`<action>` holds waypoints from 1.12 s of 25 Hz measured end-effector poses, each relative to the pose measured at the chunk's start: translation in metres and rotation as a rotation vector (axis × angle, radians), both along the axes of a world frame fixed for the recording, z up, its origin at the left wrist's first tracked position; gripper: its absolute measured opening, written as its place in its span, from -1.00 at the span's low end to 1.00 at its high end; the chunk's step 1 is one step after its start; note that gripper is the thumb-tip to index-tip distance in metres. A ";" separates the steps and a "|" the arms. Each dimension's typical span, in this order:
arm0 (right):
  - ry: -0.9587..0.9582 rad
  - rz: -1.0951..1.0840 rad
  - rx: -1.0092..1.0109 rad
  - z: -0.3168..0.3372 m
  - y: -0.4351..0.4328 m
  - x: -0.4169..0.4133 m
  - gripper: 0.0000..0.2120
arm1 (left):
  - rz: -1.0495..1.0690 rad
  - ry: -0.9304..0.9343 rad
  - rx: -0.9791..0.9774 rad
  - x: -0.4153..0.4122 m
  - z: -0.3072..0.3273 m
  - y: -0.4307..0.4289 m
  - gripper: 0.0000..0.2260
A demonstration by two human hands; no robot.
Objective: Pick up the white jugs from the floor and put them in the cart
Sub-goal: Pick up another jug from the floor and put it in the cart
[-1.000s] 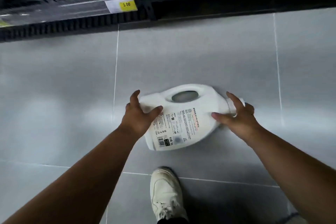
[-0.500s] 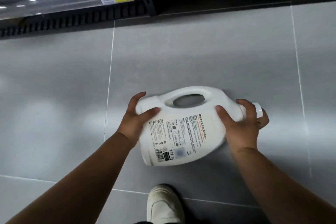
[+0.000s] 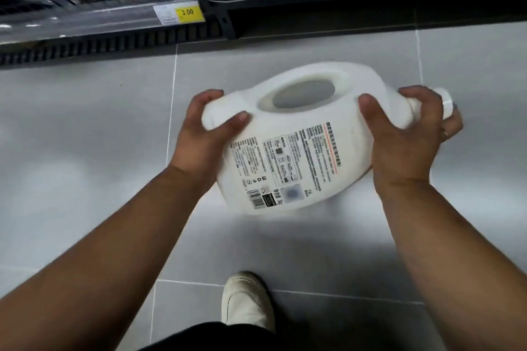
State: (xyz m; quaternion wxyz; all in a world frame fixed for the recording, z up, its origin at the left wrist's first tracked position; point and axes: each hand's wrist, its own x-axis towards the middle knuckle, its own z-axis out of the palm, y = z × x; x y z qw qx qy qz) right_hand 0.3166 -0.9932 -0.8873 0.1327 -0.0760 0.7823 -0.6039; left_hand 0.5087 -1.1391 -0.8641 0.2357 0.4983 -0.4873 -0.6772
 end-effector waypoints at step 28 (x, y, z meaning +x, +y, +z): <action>0.527 -0.680 -0.190 0.901 0.408 -0.071 -0.51 | -0.669 0.487 -0.266 -0.207 0.875 0.312 -0.51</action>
